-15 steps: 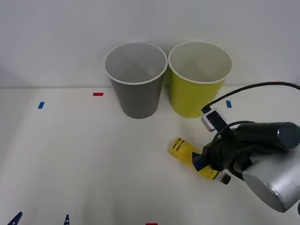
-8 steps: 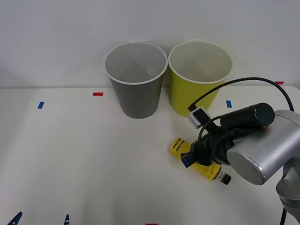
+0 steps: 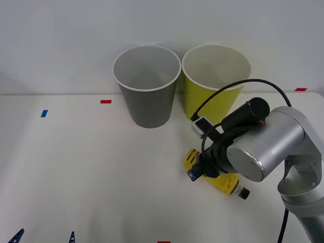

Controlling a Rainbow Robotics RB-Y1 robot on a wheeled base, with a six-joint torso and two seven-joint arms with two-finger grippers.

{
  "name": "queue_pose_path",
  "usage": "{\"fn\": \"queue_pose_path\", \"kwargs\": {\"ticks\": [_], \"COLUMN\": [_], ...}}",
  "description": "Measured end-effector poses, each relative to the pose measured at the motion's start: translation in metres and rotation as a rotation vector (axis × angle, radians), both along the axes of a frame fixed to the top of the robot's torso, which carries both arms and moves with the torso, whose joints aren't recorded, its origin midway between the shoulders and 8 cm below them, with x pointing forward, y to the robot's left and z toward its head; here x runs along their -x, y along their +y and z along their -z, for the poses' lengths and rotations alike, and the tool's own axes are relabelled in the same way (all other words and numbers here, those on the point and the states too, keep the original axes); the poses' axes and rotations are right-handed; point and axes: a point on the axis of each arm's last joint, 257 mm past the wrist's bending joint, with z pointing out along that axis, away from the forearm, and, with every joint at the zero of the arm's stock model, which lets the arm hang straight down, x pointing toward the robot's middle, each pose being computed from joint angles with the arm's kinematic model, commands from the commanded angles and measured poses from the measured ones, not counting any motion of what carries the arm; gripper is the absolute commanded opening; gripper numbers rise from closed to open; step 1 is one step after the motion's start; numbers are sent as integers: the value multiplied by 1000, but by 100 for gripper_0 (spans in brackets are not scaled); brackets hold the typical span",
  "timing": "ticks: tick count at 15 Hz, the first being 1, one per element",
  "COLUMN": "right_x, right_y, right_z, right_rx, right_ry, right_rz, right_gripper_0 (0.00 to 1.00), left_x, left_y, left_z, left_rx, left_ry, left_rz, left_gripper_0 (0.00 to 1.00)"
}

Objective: Put cans in the gray bin and PET bottles in the light green bin.

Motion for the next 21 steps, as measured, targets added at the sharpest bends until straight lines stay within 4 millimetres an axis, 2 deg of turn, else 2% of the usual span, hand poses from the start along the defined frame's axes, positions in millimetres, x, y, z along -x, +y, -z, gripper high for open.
{"fn": "queue_pose_path", "kwargs": {"ticks": [2,13,16,21], "right_x": [-2,-9,-8,-4], "right_y": [4,-15,-10,9], "right_z": [0,0,1,3], "right_rx": [-8,35,25,28], "right_ry": [13,8,11,7], "right_rz": [-3,15,12,-20], "right_gripper_0": [100,100,100,100], "left_x": [0,0,0,0], "left_y": [0,0,0,0], "left_z": [0,0,0,0], "left_rx": [0,0,0,0], "left_ry": [0,0,0,0], "left_rz": [0,0,0,0], "left_gripper_0": [99,100,99,99]}}
